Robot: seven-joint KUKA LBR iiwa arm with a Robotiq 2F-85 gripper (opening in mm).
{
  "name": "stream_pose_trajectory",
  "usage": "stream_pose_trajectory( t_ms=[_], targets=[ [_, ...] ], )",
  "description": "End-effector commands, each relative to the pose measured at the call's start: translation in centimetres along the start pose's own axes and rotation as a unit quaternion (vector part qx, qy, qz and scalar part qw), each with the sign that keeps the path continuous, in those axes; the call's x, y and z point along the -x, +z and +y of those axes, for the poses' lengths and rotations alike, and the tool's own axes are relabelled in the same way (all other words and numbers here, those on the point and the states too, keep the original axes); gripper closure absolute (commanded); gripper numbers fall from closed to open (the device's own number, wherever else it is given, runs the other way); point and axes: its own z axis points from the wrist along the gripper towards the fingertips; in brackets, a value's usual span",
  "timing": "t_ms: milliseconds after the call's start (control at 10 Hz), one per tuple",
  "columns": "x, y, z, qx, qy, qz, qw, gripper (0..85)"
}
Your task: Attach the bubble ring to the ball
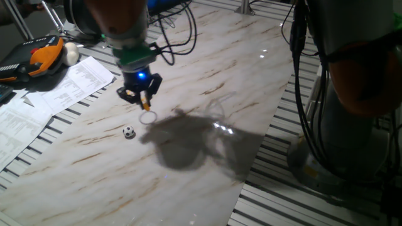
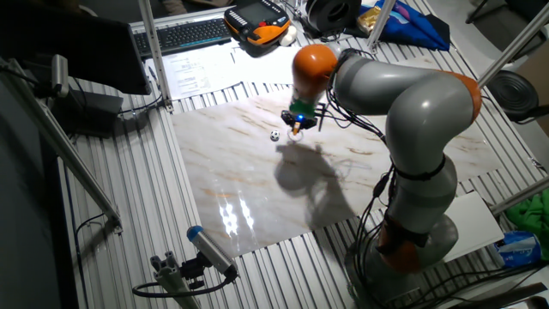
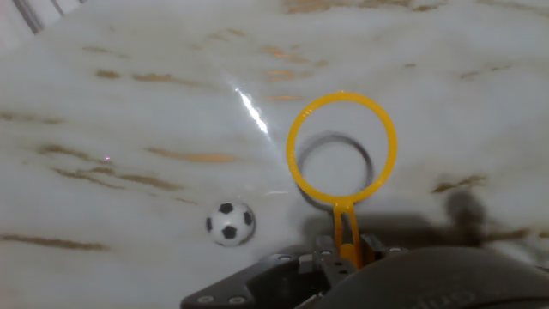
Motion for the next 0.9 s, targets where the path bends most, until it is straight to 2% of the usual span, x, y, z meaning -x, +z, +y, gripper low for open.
stream_pose_trajectory(
  t_ms=[0, 400, 800],
  targets=[
    [-1.7, 0.2, 2.5, -0.004, 0.035, -0.001, 0.9994, 85.0],
    [-2.7, 1.9, 5.8, -0.011, 0.119, -0.018, 0.9927, 85.0],
    [-2.7, 4.1, 7.2, -0.006, 0.130, -0.014, 0.9913, 85.0]
  ],
)
